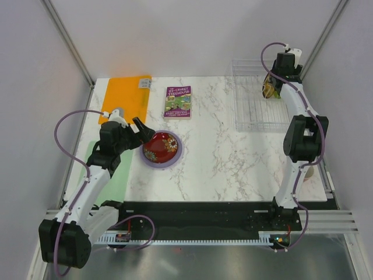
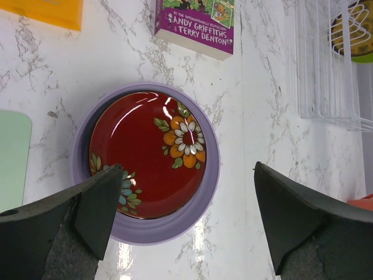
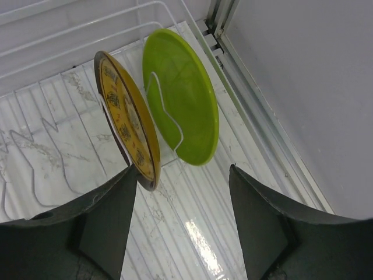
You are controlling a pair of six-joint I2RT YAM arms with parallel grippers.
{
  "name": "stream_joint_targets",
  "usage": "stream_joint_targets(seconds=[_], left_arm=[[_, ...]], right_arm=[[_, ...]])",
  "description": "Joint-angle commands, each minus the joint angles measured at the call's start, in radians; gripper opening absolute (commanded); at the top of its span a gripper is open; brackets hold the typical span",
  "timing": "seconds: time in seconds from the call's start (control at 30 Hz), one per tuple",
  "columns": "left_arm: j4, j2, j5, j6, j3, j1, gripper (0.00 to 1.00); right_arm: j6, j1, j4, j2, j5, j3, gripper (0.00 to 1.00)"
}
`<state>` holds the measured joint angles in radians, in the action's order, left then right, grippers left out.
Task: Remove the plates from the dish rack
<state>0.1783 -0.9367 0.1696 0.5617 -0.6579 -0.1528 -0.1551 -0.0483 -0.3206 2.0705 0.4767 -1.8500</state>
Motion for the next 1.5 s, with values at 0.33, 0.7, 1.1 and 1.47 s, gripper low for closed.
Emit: stream_joint_targets(seconds=[0.33,0.7,1.1,1.47], left_arm=[[-0.100,-0.036,0.002,-0.101,-0.011,0.001,1.00],[-0.149,-0.068,0.036,-0.117,-0.005,0.001,1.00],[-0.119,-0.070,0.004,-0.125,-0.016,0.001,1.00],[-0.118,-0.054,0.002,-0.115,0.003,0.001,0.99]], right_arm=[[0.092,-0.042,0.043,0.261,-0.154,-0.318,0.65],[0.126,-0.064,0.061,0.287,-0.208,-0.302,0.14],[0.265,-0.028,0.184,0.128,-0.032,-0.180,0.04],[0.388,0.079,0.344,-0.173,0.145,0.041,0.03]])
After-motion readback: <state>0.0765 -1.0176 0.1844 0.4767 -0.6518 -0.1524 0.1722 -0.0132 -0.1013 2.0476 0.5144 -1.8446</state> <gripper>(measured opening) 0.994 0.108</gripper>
